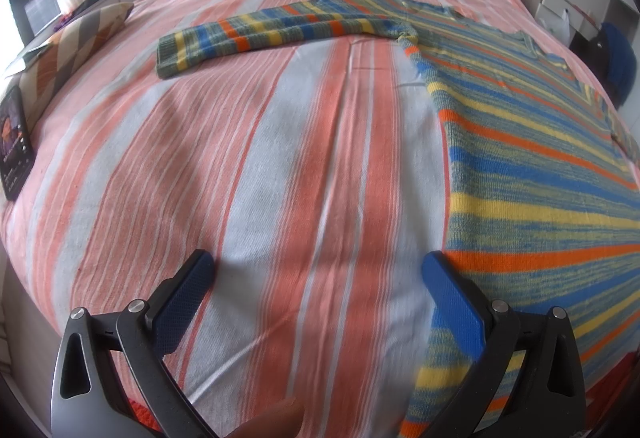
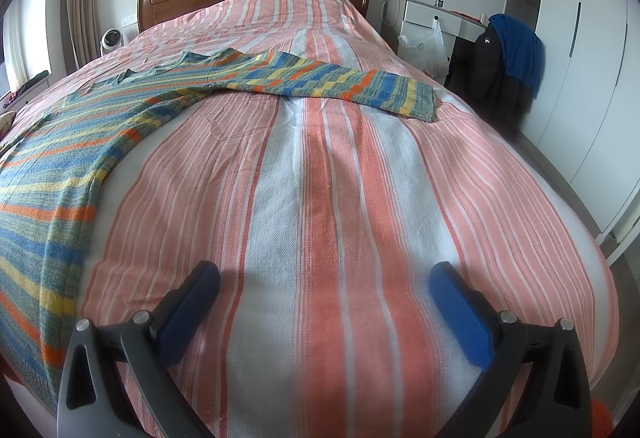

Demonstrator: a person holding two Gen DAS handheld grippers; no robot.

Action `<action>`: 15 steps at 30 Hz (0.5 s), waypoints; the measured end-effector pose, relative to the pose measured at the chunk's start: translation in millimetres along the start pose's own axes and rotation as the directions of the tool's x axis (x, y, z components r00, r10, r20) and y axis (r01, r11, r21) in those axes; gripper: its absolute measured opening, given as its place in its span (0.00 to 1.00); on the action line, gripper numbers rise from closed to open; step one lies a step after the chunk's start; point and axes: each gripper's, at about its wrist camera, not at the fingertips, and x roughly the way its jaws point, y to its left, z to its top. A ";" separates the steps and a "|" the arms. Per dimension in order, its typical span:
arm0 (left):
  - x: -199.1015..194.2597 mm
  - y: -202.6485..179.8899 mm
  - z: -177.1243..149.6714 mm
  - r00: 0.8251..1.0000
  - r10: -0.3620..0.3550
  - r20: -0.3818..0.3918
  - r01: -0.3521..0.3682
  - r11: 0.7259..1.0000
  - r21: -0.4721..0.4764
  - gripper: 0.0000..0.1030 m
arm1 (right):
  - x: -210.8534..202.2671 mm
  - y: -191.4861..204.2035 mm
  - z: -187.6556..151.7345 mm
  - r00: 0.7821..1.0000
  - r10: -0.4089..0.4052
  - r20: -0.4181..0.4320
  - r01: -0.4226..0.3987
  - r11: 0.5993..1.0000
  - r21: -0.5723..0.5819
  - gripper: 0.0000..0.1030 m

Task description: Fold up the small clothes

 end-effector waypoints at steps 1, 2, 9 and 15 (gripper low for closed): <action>-0.1 0.4 0.5 1.000 0.001 0.000 -0.001 1.000 0.000 1.00 | -0.1 -0.2 0.1 1.000 0.000 0.000 0.000 1.000 0.000 1.00; 0.0 -0.1 0.0 1.000 0.000 0.000 0.000 1.000 0.000 1.00 | -0.1 -0.2 0.1 1.000 0.000 0.000 0.000 1.000 0.000 1.00; 0.1 1.0 0.5 1.000 -0.003 0.001 0.003 1.000 0.001 1.00 | -0.1 0.0 4.4 1.000 0.000 -0.031 -0.001 1.000 -0.005 1.00; -0.1 1.6 0.2 1.000 -0.003 0.003 0.003 1.000 0.000 1.00 | -7.7 -47.6 70.3 0.965 0.252 -0.067 -0.239 0.958 0.156 1.00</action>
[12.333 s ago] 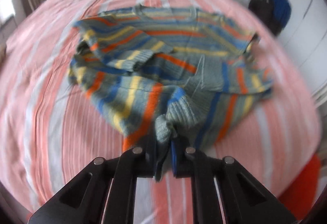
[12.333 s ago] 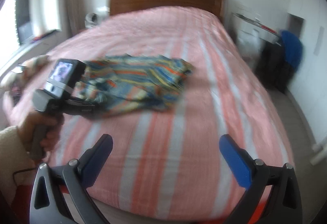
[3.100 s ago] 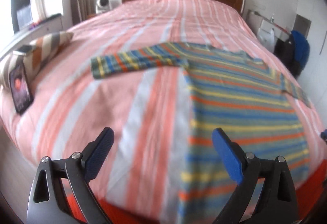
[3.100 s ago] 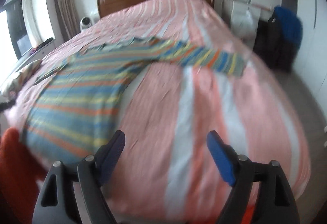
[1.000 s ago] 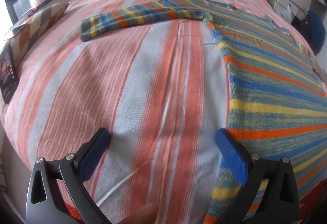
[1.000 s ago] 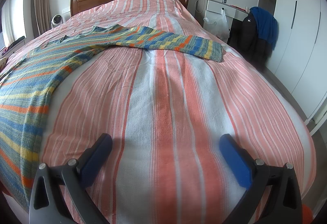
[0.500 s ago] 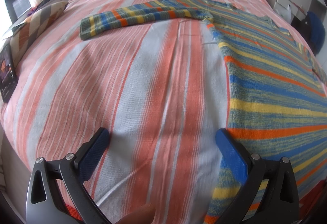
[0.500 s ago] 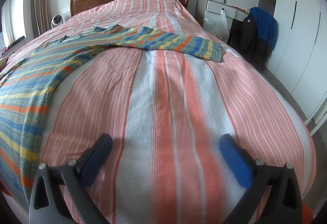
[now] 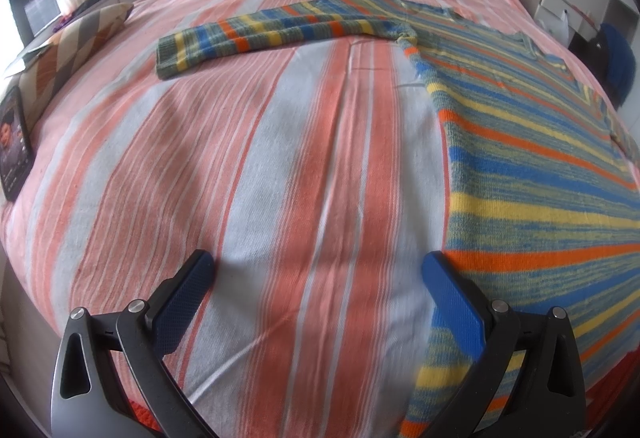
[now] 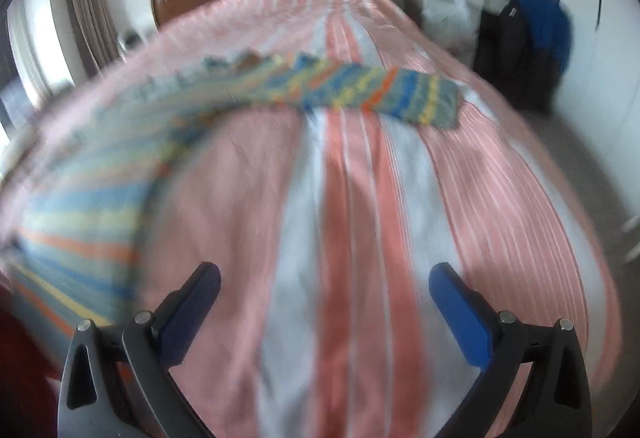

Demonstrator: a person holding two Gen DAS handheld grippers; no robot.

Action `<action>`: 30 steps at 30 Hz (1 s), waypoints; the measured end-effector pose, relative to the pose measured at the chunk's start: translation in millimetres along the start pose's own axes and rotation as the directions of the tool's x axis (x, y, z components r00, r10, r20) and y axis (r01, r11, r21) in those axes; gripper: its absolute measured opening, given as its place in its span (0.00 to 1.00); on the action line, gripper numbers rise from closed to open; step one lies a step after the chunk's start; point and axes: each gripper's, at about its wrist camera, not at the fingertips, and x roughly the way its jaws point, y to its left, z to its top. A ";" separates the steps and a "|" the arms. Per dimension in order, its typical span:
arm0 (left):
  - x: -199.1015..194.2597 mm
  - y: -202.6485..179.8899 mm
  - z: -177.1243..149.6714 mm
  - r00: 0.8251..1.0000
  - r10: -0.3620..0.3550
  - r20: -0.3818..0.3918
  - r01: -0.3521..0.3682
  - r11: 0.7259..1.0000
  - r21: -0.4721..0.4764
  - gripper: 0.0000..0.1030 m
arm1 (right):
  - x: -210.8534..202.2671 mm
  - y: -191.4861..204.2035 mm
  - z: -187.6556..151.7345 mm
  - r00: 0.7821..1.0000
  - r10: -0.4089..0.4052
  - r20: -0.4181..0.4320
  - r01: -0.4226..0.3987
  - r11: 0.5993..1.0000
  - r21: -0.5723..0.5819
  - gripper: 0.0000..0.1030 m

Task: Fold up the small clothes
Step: 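Grasp the sweater edge with the right gripper and fold it toward the body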

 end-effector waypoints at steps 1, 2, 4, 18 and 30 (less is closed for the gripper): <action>0.0 0.1 0.3 1.000 -0.001 0.000 0.001 1.000 0.000 1.00 | -1.5 -11.7 15.9 1.000 0.020 0.014 -0.021 0.999 0.043 1.00; 0.2 -0.1 0.0 1.000 0.000 0.000 0.000 1.000 -0.002 1.00 | 0.2 -23.5 30.5 0.999 0.043 0.018 -0.044 0.995 0.087 1.00; 0.0 -0.2 0.0 1.000 0.003 0.001 -0.003 1.000 -0.005 1.00 | 15.9 -58.5 61.6 0.991 0.134 -0.015 -0.127 0.966 0.225 0.99; -0.4 -0.1 0.8 1.000 0.009 0.002 -0.009 1.000 -0.010 1.00 | 134.8 -195.5 122.0 0.966 0.257 -0.017 -0.179 0.715 0.676 0.45; -0.2 -0.9 0.8 1.000 0.013 0.009 -0.013 1.000 -0.010 1.00 | 82.9 -70.2 207.8 0.996 0.084 0.002 -0.082 0.956 0.283 0.02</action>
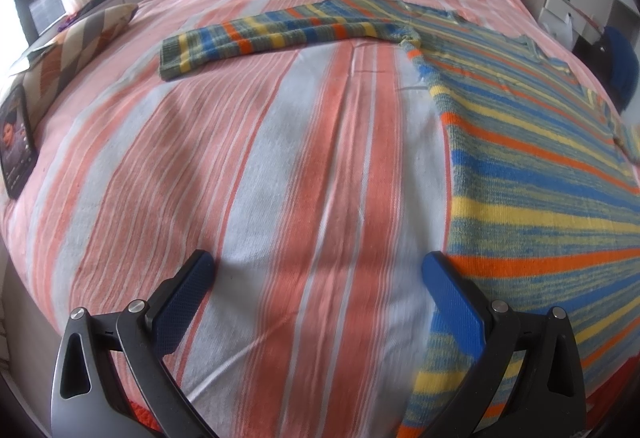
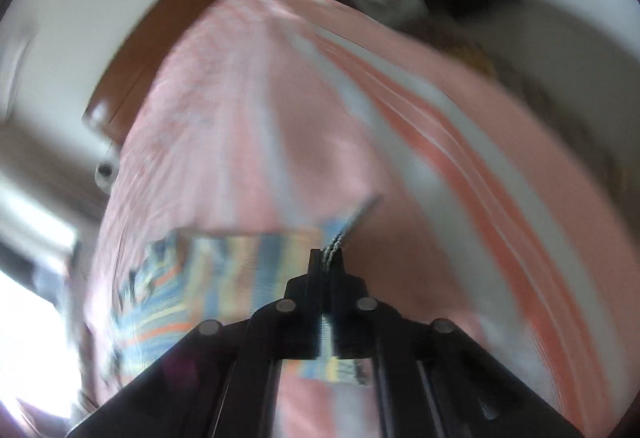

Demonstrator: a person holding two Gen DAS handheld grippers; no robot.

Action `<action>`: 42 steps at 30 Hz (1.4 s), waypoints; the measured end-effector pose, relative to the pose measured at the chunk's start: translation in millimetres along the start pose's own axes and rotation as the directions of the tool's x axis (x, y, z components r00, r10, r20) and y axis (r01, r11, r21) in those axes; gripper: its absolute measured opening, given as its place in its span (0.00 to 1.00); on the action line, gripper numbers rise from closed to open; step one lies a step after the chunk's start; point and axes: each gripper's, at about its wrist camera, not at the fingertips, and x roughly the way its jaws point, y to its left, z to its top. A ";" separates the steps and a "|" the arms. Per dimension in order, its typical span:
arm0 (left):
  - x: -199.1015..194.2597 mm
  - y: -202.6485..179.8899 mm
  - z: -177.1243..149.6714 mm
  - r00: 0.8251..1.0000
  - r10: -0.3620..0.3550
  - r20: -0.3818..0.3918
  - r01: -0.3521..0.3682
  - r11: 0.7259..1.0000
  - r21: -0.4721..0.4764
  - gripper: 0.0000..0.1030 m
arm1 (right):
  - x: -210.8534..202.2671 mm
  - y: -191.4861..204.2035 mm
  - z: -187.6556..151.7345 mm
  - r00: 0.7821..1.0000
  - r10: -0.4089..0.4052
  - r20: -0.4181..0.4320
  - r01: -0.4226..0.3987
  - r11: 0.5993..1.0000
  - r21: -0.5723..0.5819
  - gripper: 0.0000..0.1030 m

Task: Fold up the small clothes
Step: 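Grasp the sweater edge with the right gripper and fold it toward the body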

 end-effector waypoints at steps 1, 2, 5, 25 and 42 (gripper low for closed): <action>-0.3 -0.1 -0.1 1.000 -0.001 0.000 0.001 1.000 0.000 1.00 | -5.9 30.1 5.6 1.000 0.023 0.011 -0.023 0.998 -0.064 0.02; -0.6 -0.2 -0.2 1.000 -0.003 0.001 0.003 1.000 0.001 1.00 | -10.8 63.2 9.8 0.998 0.055 0.014 -0.053 0.991 -0.127 0.02; -1.4 0.6 -0.5 1.000 -0.010 0.003 0.010 1.000 0.002 1.00 | -3.0 159.4 11.0 0.986 0.162 -0.040 -0.167 0.951 -0.262 0.02; -2.2 1.1 -1.0 1.000 -0.011 0.003 0.011 1.000 -0.003 1.00 | 71.7 210.5 -93.2 0.931 0.286 -0.227 -0.334 0.918 -0.215 0.70; -1.7 -3.0 -2.8 1.000 0.017 0.011 -0.017 1.000 -0.004 1.00 | -79.4 33.6 -257.8 0.976 -0.163 0.142 0.204 0.913 -0.353 0.94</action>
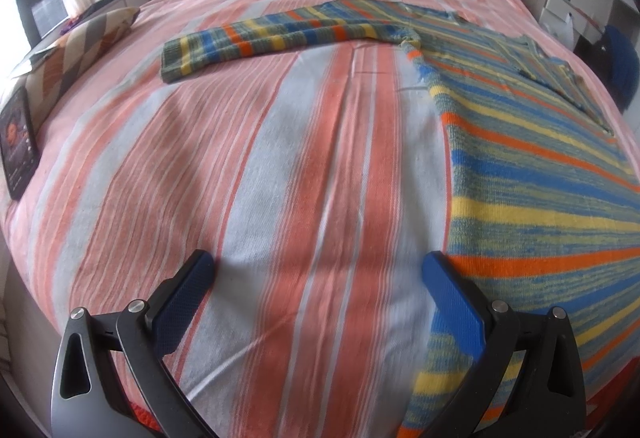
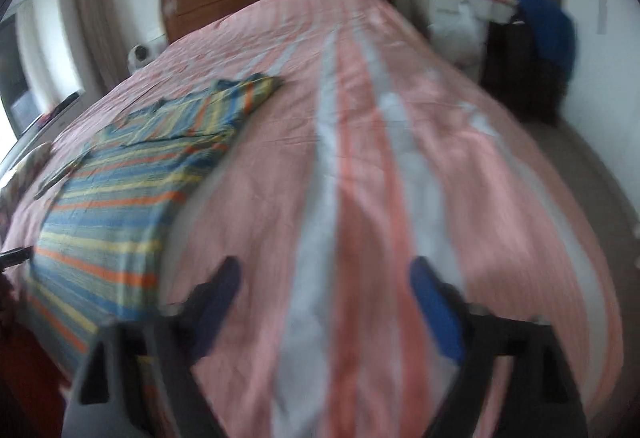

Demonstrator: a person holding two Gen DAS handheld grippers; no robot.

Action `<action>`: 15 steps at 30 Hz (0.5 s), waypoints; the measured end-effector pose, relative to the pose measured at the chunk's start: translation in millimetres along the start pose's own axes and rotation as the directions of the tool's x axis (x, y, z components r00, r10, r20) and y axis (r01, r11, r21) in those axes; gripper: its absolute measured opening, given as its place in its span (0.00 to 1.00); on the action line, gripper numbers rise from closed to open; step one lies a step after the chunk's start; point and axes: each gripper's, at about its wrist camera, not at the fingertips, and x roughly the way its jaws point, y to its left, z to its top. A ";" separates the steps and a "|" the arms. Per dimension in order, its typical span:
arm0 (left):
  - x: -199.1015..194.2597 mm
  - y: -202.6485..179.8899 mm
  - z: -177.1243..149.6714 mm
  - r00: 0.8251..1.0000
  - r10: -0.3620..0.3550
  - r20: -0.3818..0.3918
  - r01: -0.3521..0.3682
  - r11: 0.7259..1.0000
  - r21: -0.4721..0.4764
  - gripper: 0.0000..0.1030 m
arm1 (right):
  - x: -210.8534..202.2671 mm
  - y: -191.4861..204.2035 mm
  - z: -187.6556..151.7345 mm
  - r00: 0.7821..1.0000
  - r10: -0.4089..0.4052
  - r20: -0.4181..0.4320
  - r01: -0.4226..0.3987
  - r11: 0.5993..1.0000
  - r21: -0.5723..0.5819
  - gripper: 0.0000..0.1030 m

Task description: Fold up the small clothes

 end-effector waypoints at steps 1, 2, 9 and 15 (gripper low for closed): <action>-0.1 -0.1 0.0 1.000 0.001 0.000 -0.001 1.000 -0.002 1.00 | -2.0 2.6 -1.8 1.000 -0.016 0.012 0.016 1.000 -0.006 0.94; 0.4 -0.2 0.2 1.000 0.001 0.001 -0.001 1.000 -0.002 1.00 | -2.9 4.5 -2.7 0.999 -0.028 0.018 0.028 0.999 -0.018 0.94; 0.6 0.1 0.3 1.000 0.001 0.001 -0.001 1.000 0.000 1.00 | 7.9 9.4 -11.1 0.999 -0.031 0.009 0.031 0.999 -0.029 0.95; 0.5 0.6 0.2 1.000 0.000 0.001 0.000 1.000 0.000 1.00 | 22.4 16.1 -27.9 0.998 -0.058 -0.033 0.055 0.995 -0.081 0.97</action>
